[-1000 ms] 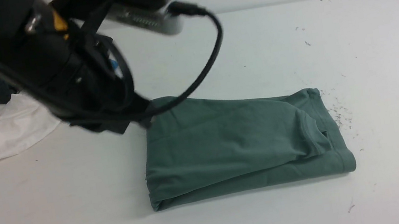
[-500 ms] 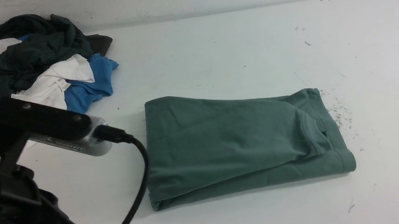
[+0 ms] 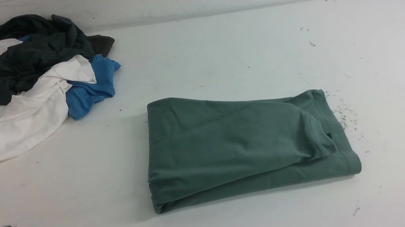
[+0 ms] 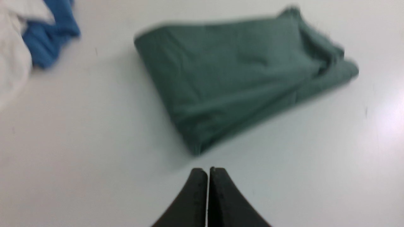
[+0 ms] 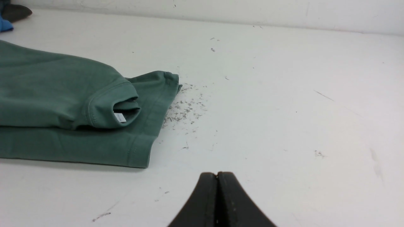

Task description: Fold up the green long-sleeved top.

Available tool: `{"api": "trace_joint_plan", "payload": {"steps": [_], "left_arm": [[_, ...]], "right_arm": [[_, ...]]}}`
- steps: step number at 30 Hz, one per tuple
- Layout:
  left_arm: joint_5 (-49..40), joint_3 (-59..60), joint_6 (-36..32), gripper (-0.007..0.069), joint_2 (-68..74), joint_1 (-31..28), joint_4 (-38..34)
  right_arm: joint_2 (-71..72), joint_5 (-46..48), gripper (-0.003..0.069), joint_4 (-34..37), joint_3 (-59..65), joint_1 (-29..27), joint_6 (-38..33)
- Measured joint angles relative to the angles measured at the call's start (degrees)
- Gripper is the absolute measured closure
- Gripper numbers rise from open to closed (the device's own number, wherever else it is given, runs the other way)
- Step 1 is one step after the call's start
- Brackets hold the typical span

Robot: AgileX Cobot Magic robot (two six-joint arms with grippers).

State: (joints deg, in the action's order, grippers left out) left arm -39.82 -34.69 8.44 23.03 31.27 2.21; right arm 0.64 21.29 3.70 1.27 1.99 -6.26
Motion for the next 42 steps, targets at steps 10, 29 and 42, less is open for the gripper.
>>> {"api": "trace_joint_plan", "payload": {"steps": [10,29,42], "left_arm": [[16.3,7.8,0.0,0.0629,-9.3,0.0,0.4],[15.4,19.5,-0.2,0.0629,-13.1,-0.9,0.4],[17.8,36.1,-12.7,0.0629,-23.6,-21.1,-4.5]], "right_arm": [[0.0,0.0,0.0673,0.0,0.0,0.0,0.0],[0.0,0.0,0.0673,0.0,0.0,0.0,0.0],[0.0,0.0,0.0673,0.0,0.0,0.0,0.1]]}}
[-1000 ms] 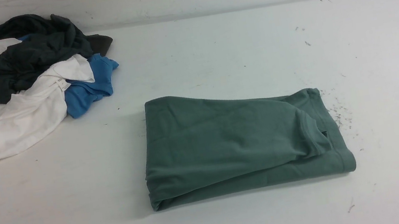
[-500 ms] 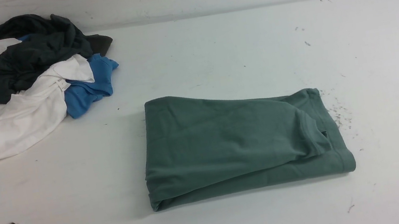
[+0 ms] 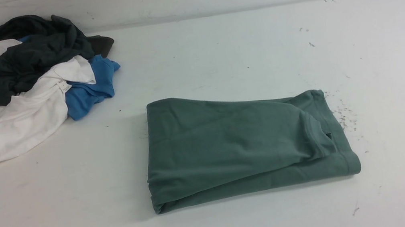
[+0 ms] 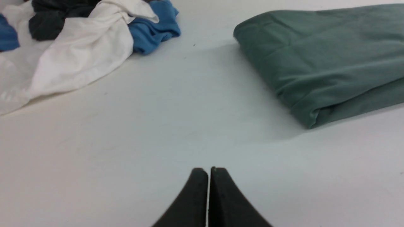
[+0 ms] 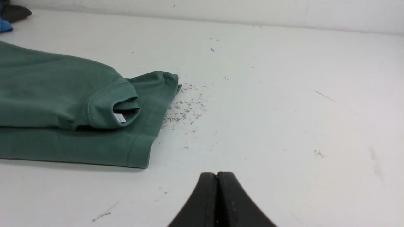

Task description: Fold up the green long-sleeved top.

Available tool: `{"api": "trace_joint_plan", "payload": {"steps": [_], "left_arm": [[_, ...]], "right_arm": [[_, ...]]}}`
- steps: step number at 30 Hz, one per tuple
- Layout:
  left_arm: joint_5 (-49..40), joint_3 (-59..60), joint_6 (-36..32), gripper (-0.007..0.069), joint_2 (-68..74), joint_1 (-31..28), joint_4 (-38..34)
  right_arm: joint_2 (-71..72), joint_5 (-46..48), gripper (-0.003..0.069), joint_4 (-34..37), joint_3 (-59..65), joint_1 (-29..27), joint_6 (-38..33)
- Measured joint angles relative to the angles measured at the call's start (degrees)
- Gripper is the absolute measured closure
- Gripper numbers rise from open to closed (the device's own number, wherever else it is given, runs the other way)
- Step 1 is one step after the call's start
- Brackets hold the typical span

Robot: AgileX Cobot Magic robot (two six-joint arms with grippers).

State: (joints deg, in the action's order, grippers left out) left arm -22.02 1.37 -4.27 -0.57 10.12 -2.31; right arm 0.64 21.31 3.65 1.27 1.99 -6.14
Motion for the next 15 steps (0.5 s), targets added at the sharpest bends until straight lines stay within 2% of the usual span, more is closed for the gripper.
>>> {"api": "trace_joint_plan", "payload": {"steps": [7,9,12,15], "left_arm": [[-0.1,0.1,0.0,0.0629,0.0,-1.4,0.4],[-0.1,0.1,0.0,0.0629,0.0,-2.7,0.4],[-0.1,0.1,0.0,0.0629,0.0,-8.4,0.4],[-0.1,0.1,0.0,0.0629,0.0,-10.1,0.4]], "right_arm": [[0.0,0.0,0.0673,0.0,0.0,0.0,0.0],[0.0,0.0,0.0673,0.0,0.0,0.0,0.0],[0.0,0.0,0.0673,0.0,0.0,0.0,0.0],[0.0,0.0,0.0673,0.0,0.0,0.0,0.0]]}}
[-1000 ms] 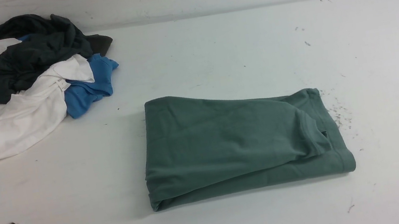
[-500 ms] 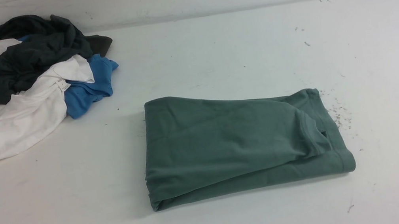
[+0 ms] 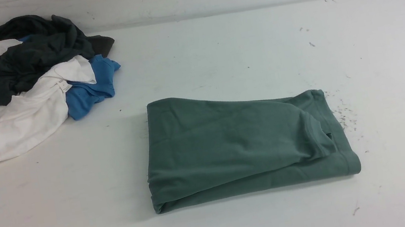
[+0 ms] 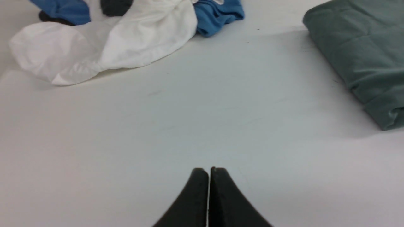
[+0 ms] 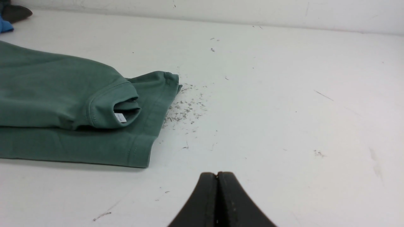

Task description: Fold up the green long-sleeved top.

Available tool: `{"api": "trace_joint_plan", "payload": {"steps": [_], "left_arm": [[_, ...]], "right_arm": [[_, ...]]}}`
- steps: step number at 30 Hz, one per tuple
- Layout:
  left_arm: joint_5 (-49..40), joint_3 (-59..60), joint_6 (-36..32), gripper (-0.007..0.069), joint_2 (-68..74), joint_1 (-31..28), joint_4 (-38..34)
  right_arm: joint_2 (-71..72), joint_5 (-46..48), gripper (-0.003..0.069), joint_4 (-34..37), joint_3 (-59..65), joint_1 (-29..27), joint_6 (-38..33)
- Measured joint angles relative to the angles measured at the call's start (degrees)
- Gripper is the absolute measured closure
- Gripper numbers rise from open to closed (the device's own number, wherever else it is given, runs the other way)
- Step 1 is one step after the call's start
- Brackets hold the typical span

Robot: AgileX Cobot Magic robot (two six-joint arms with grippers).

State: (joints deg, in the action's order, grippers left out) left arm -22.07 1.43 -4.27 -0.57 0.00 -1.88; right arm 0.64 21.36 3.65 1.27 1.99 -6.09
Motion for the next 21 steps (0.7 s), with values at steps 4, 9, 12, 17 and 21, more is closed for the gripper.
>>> {"api": "trace_joint_plan", "payload": {"steps": [4,9,12,17,21], "left_arm": [[0.0,0.0,0.0,0.0629,0.0,-0.4,0.0],[0.0,0.0,0.0,0.0629,0.0,-0.4,0.0],[0.0,0.0,0.0,0.0629,0.0,-0.4,0.0],[0.0,0.0,0.0,0.0629,0.0,-0.4,0.0],[0.0,0.0,0.0,0.0629,0.0,-0.4,0.0]], "right_arm": [[0.0,0.0,0.0673,0.0,0.0,0.0,0.0],[0.0,0.0,0.0673,0.0,0.0,0.0,0.0],[0.0,0.0,0.0673,0.0,0.0,0.0,0.0],[0.0,0.0,0.0673,0.0,0.0,0.0,0.0],[0.0,0.0,0.0673,0.0,0.0,0.0,0.0]]}}
